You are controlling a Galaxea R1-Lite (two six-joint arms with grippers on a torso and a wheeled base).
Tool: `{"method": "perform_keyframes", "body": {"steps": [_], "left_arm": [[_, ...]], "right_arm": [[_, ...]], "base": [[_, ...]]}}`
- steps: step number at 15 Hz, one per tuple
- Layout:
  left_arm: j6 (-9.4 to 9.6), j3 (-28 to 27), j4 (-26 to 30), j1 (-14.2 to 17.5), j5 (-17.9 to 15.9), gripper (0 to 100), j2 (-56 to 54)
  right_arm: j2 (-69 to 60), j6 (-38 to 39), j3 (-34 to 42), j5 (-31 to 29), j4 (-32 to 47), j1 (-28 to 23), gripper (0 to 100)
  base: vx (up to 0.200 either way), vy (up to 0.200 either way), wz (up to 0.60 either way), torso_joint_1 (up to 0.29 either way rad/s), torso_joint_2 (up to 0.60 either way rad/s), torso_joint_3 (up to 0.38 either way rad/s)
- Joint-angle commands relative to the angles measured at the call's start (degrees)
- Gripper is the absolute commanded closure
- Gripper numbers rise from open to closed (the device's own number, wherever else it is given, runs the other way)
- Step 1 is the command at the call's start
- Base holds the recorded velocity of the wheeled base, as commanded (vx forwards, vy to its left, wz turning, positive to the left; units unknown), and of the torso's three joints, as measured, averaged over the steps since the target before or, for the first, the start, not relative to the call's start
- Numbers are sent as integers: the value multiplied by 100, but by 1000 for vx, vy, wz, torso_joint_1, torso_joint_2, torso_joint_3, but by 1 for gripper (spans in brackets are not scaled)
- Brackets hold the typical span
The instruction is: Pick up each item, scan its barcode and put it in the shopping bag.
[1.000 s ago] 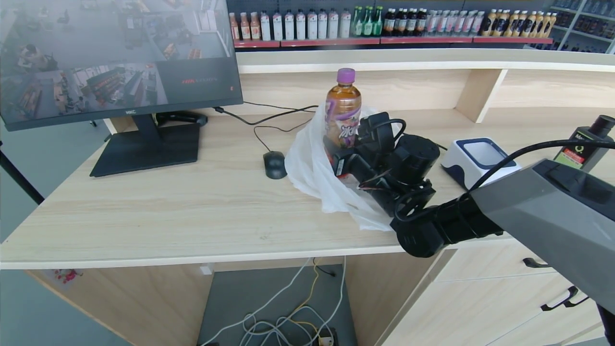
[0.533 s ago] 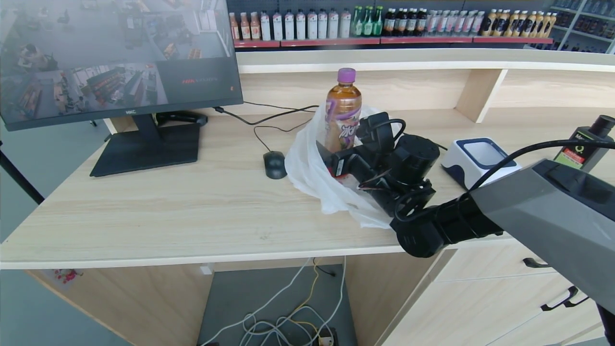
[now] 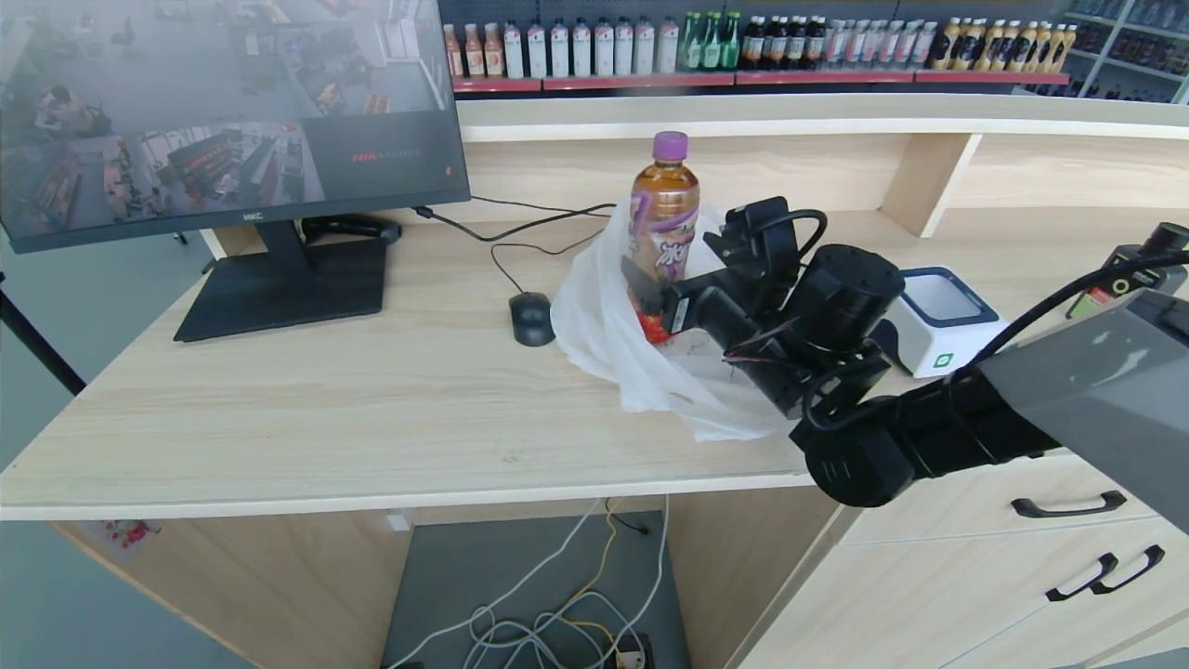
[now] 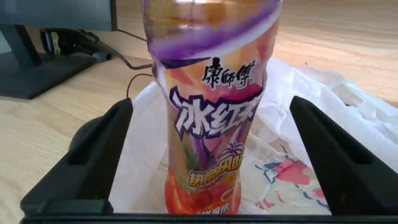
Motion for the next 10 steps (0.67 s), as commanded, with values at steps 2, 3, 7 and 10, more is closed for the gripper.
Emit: {"method": "perform_keyframes", "body": {"steps": [2,3,7,10], "left_arm": [[6,0,-2,0,1,0,-1],[6,0,-2,0,1,0,-1],[-3,0,-2,0,1,0,-1],[23,0,-2,0,1,0,-10]], "right_arm": [[-1054,-21,1221,-2,-402,-1,0],[-1317,-21,1643,-2,-525,-1,0],[-1924,14,2847,-2,-1219,7,0],[-1959,32,3489,7,-1791,-1,0]], "base": [[0,0,0,0,0,0],[0,0,0,0,0,0],[0,0,0,0,0,0],[0,0,0,0,0,0]]}}
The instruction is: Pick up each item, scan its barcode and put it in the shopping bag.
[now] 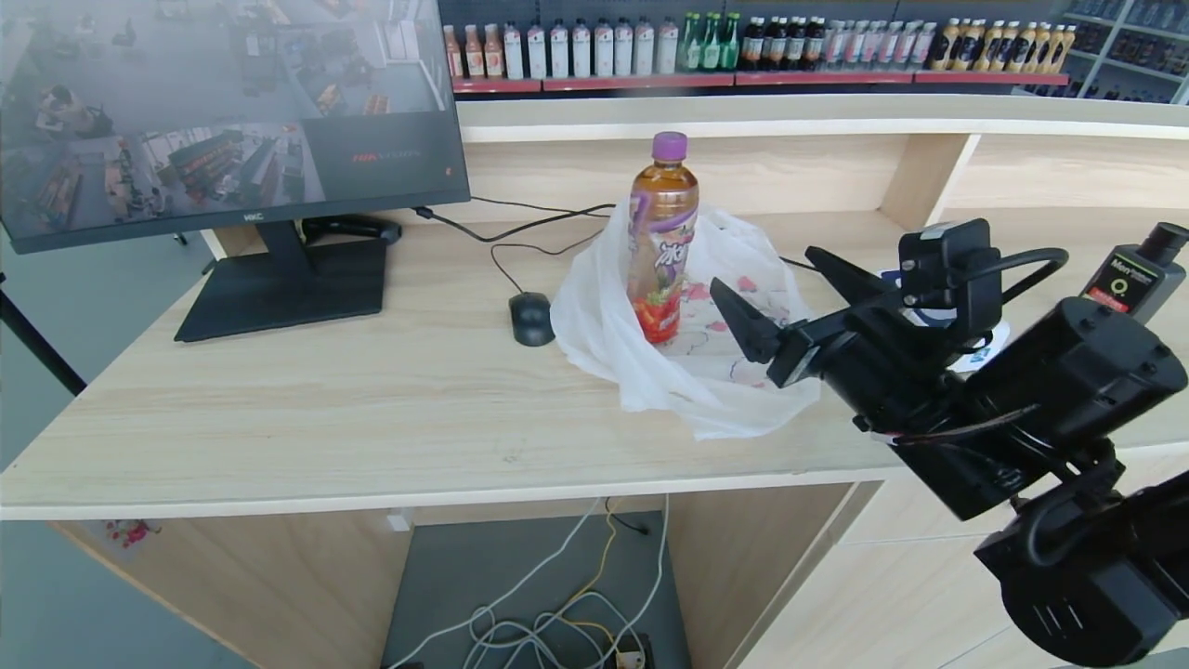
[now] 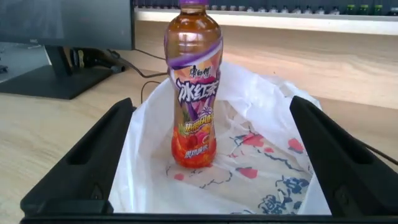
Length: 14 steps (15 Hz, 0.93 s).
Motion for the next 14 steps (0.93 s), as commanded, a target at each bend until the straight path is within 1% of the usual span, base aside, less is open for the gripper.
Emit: {"method": "perform_keyframes", "body": {"steps": [1,2,3,5,8,11,14], "left_arm": [[1,0,-2,0,1,0,-10],[-16,0,-2,0,1,0,-1],[-25,0,-2,0,1,0,-1],[-8,0,-2,0,1,0,-1],[-8,0,-2,0,1,0,-1],[1,0,-2,0,1,0,-1],[1,0,-2,0,1,0,-1]], "right_arm": [[-147,51,91,1,-87,1,0],[-174,183,179,-8,-87,1,0],[-306,157,372,-8,-87,1,0],[-543,113,522,-8,-87,10,0],[-745,130,943,-17,-87,-131,0],[-771,139,1102,-17,-87,-140,0],[-745,139,1163,-17,-87,-166,0]], "base": [[0,0,0,0,0,0],[-200,0,0,2,7,2],[-200,0,0,2,12,2],[-200,0,0,0,-3,0],[0,0,0,0,0,0],[0,0,0,0,0,0],[0,-200,0,12,1,4]]}}
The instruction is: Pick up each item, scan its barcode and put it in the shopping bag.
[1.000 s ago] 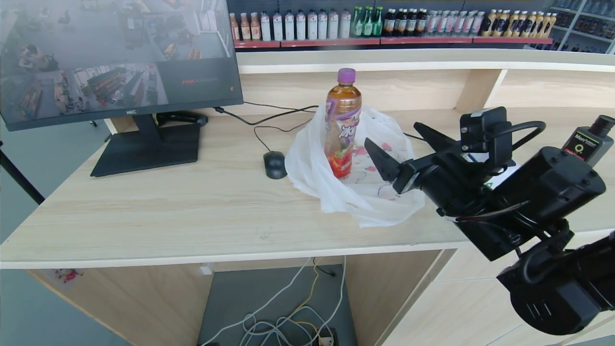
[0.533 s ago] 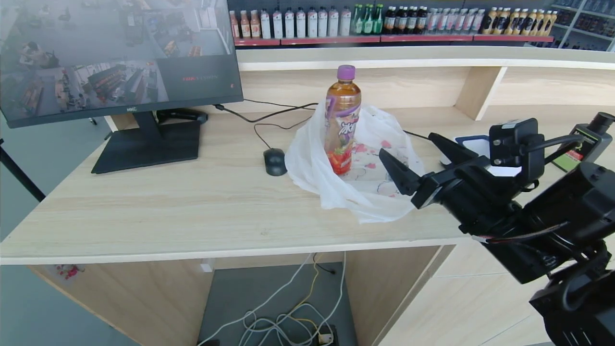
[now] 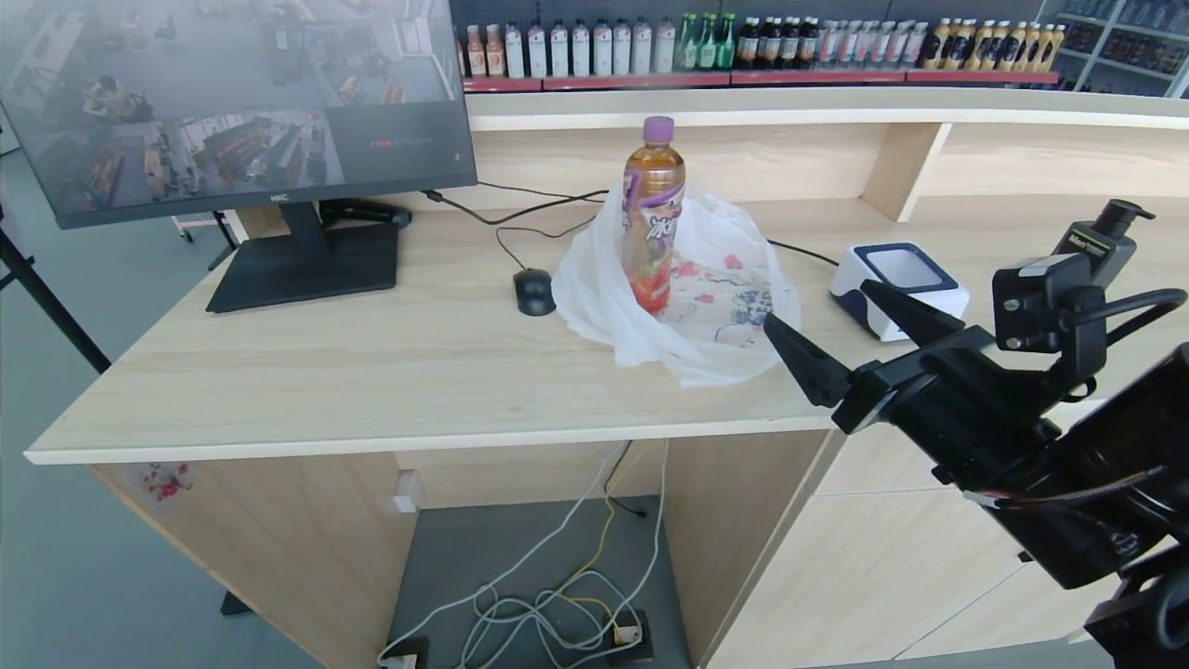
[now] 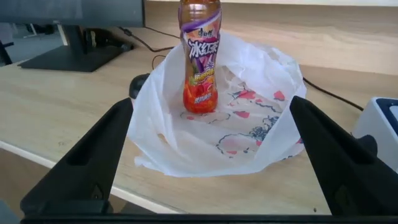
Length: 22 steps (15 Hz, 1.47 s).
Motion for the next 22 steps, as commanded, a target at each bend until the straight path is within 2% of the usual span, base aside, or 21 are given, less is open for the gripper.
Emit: {"method": "perform_keyframes", "body": {"steps": [1,6,8,12,16,19,22], "left_arm": [[0,0,-4,0,1,0,-10],[-9,0,-4,0,1,0,-1],[-79,0,-4,9,1,0,-1],[-26,0,-4,0,1,0,-1],[-53,0,-4,0,1,0,-1],[-44,0,-4,0,1,0,-10],[-26,0,-4,0,1,0,-1]], "right_arm": [[31,-1,18,1,-3,-95,0],[171,-1,141,1,-3,-719,0],[224,-1,141,1,-3,-781,0],[242,-1,212,1,-3,-878,0],[330,8,185,1,-3,-1203,0],[514,8,-78,1,-3,-1633,0],[549,122,229,18,-3,-1651,0]], "base": [[0,-200,0,-2,2,-2],[0,-200,0,6,4,3],[0,-200,0,0,-7,5],[0,-200,0,1,6,2],[0,-200,0,0,2,1],[0,-200,0,4,5,5],[0,-200,0,2,1,2]]}}
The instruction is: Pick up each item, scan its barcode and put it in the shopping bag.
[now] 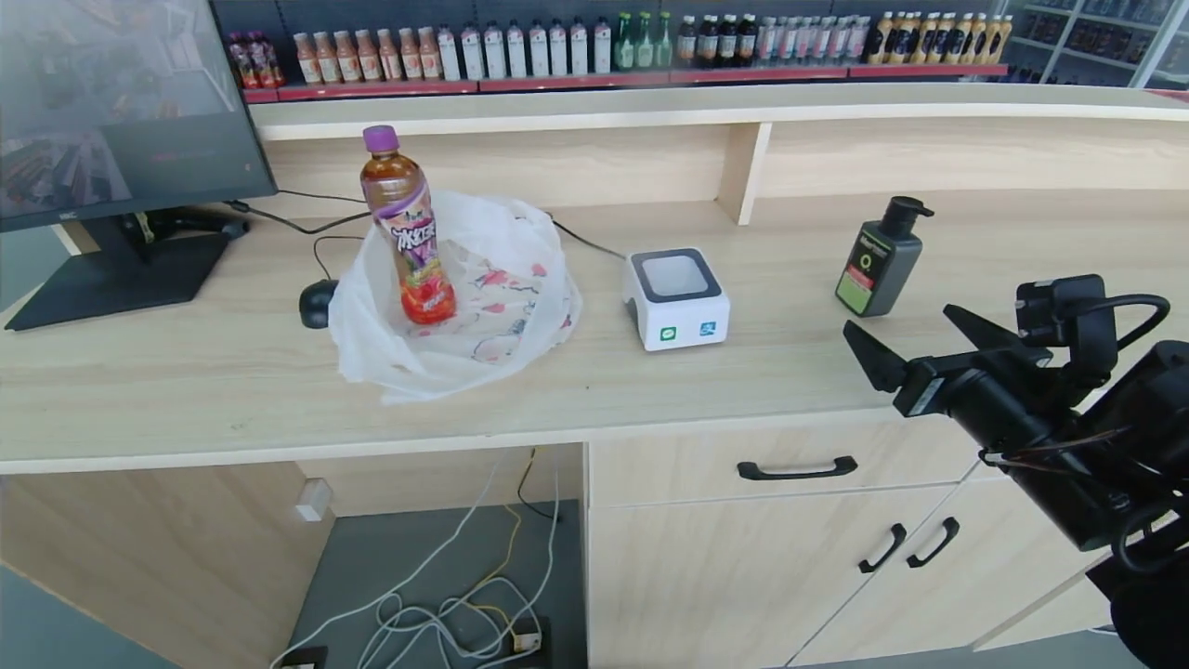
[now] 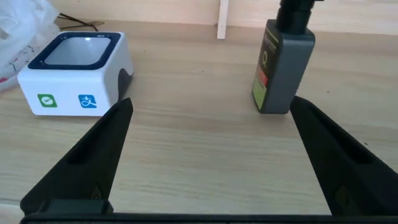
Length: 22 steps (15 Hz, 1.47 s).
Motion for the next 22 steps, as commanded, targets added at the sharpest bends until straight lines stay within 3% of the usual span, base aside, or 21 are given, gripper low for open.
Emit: {"method": "perform_keyframes", "body": {"steps": [1,5,7,12,16,22], "left_arm": [[7,0,-2,0,1,0,1],[-11,0,-2,0,1,0,1],[24,0,-2,0,1,0,1],[15,0,-2,0,1,0,1],[15,0,-2,0,1,0,1],[15,0,-2,0,1,0,1]], "right_arm": [[80,67,102,14,-8,-15,0],[414,216,-346,31,-8,2,0],[748,366,-601,550,-8,-68,0],[1187,366,-1471,611,-8,-15,0],[1328,348,-1761,602,9,380,0],[1486,278,-2912,594,1337,442,0]], "base": [[0,-200,0,-2,2,2],[0,-200,0,-1,4,2],[0,-200,0,5,0,2],[0,0,0,0,0,0],[0,0,0,0,0,0],[0,0,0,0,0,0]]}}
